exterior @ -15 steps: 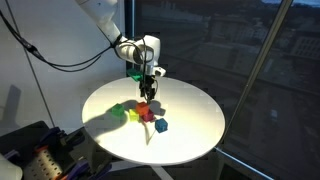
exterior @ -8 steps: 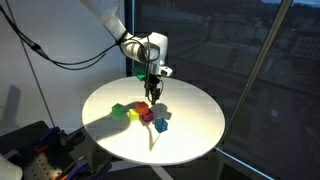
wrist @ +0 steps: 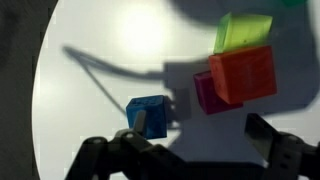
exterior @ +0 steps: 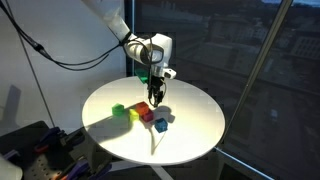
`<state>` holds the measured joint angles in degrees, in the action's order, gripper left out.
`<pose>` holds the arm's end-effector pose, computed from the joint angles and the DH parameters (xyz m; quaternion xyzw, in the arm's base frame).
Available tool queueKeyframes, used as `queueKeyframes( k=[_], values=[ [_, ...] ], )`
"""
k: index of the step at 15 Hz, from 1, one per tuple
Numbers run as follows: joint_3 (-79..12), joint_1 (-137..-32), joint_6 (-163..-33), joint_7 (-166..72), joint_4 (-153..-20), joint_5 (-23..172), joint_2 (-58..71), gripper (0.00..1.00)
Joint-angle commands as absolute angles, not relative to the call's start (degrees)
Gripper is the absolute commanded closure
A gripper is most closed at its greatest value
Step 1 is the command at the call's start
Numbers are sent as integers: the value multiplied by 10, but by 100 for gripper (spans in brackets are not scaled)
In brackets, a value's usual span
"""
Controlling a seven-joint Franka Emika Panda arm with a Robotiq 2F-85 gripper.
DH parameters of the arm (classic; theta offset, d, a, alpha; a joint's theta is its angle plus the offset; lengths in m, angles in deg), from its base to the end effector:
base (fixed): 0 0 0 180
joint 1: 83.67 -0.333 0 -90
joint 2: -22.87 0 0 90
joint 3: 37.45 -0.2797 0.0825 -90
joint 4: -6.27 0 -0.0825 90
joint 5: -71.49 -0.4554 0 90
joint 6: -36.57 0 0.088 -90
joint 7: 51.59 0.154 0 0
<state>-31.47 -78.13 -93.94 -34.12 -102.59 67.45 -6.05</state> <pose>0.6302 -0.1280 0.0939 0.9612 -0.2688 -0.0615 0.0034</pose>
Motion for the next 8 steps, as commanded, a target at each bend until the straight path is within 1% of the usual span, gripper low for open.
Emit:
queueKeyframes(
  k=[1,8],
  values=[
    [-314,-766,-933,-362,-1002,648,-79,0],
    [-306,-749,-937,-357,-965,633,-123,0]
  ],
)
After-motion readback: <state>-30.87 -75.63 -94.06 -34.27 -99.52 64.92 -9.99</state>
